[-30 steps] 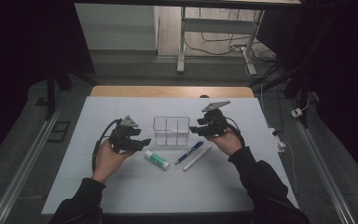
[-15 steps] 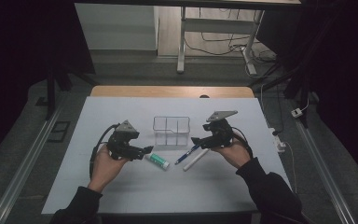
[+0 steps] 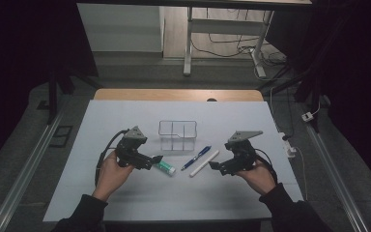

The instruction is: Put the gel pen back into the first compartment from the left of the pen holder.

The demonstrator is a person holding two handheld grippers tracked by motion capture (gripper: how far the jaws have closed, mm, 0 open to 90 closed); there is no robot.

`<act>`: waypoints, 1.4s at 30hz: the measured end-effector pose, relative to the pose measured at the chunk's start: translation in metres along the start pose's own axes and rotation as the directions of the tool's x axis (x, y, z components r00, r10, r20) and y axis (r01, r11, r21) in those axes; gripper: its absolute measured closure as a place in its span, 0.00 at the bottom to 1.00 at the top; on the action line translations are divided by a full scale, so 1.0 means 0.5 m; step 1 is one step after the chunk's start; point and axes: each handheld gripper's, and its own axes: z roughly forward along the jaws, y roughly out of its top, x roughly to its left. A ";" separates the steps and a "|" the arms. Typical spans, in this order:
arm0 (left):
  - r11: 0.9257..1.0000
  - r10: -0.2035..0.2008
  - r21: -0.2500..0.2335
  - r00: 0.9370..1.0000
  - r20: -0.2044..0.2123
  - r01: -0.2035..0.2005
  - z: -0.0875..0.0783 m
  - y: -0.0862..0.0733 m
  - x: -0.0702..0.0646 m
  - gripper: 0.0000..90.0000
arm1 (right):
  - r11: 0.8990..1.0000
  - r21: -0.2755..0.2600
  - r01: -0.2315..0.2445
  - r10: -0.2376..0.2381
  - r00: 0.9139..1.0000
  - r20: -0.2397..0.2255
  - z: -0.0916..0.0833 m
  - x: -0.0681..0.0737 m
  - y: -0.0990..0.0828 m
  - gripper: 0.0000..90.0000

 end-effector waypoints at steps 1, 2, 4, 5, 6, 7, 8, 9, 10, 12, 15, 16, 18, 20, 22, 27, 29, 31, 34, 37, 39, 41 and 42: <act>1.000 -0.006 0.001 1.000 0.007 0.006 0.001 0.002 -0.001 0.03 | 1.000 -0.001 0.002 -0.002 1.000 0.006 -0.005 0.004 -0.006 0.00; 1.000 -0.010 0.000 1.000 0.013 0.010 0.003 0.004 -0.002 0.03 | 1.000 0.000 0.003 -0.003 1.000 0.012 -0.011 0.009 -0.011 0.00; 1.000 -0.005 -0.001 1.000 0.024 0.005 0.006 0.008 -0.005 0.02 | 1.000 -0.001 0.011 -0.011 1.000 0.021 -0.021 0.017 -0.022 0.00; 1.000 0.004 0.000 1.000 0.023 -0.004 0.008 0.011 -0.008 0.01 | 1.000 -0.002 0.012 -0.012 1.000 0.027 -0.026 0.021 -0.028 0.00; 1.000 0.017 -0.001 1.000 0.022 -0.017 0.010 0.013 -0.011 0.01 | 1.000 -0.003 0.015 -0.015 0.999 0.032 -0.030 0.025 -0.034 0.00; 1.000 0.027 0.001 0.999 0.024 -0.027 0.012 0.017 -0.013 0.01 | 1.000 0.001 0.018 -0.018 0.999 0.039 -0.035 0.029 -0.040 0.00; 0.999 0.034 0.005 0.999 0.027 -0.034 0.013 0.020 -0.014 0.00 | 1.000 0.004 0.020 -0.020 0.999 0.044 -0.040 0.032 -0.047 0.00; 0.999 0.036 0.008 0.999 0.031 -0.036 0.015 0.024 -0.016 0.00 | 1.000 0.000 0.018 -0.018 0.999 0.046 -0.044 0.035 -0.053 0.00; 0.999 0.038 0.012 0.999 0.030 -0.038 0.017 0.027 -0.017 0.00 | 1.000 0.003 0.017 -0.017 0.999 0.048 -0.050 0.038 -0.058 0.00; 0.999 0.041 0.007 0.999 0.031 -0.041 0.021 0.033 -0.020 0.00 | 1.000 -0.008 0.011 -0.011 0.999 0.050 -0.061 0.045 -0.069 0.00; 0.999 0.043 0.019 0.998 0.040 -0.044 0.029 0.044 -0.024 0.00 | 1.000 -0.021 0.012 -0.011 0.998 0.063 -0.080 0.053 -0.083 0.00; 0.998 0.047 0.027 0.998 0.036 -0.048 0.032 0.048 -0.027 0.00 | 1.000 -0.028 0.007 -0.005 0.998 0.064 -0.086 0.055 -0.088 0.00; 0.998 0.059 0.036 0.998 0.031 -0.060 0.040 0.054 -0.032 0.00 | 0.999 -0.040 -0.014 0.016 0.998 0.058 -0.097 0.057 -0.099 0.00; 0.996 0.068 0.047 0.997 0.025 -0.070 0.050 0.060 -0.036 0.00 | 0.998 -0.047 -0.033 0.036 0.998 0.051 -0.109 0.057 -0.110 0.00; 0.995 0.078 0.057 0.997 0.014 -0.078 0.062 0.066 -0.040 0.00 | 0.998 -0.050 -0.049 0.051 0.998 0.048 -0.119 0.058 -0.121 0.00; 0.992 0.098 0.080 0.995 0.024 -0.100 0.095 0.083 -0.053 0.00 | 0.998 -0.031 -0.057 0.059 0.996 0.070 -0.142 0.063 -0.147 0.00; 0.989 0.110 0.092 0.993 0.035 -0.112 0.109 0.091 -0.059 0.00 | 0.998 -0.031 -0.062 0.065 0.995 0.078 -0.150 0.063 -0.156 0.00; 0.987 0.115 0.102 0.992 0.053 -0.120 0.122 0.099 -0.066 0.00 | 0.997 -0.031 -0.069 0.072 0.994 0.083 -0.158 0.062 -0.164 0.00; 0.982 0.132 0.124 0.989 0.070 -0.140 0.142 0.110 -0.078 0.00 | 0.997 -0.023 -0.077 0.079 0.993 0.086 -0.164 0.061 -0.175 0.00; 0.978 0.139 0.145 0.986 0.097 -0.152 0.161 0.119 -0.086 0.00 | 0.997 -0.016 -0.078 0.079 0.993 0.086 -0.167 0.060 -0.179 0.00; 0.977 0.133 0.152 0.985 0.110 -0.149 0.175 0.123 -0.091 0.00 | 0.997 -0.014 -0.077 0.078 0.994 0.082 -0.167 0.061 -0.179 0.00; 0.971 0.142 0.174 0.983 0.115 -0.161 0.188 0.125 -0.096 0.01 | 0.997 -0.011 -0.074 0.074 0.994 0.075 -0.167 0.061 -0.179 0.00; 0.970 0.146 0.180 0.982 0.120 -0.166 0.194 0.125 -0.099 0.02 | 0.997 -0.014 -0.073 0.074 0.995 0.072 -0.166 0.061 -0.180 0.00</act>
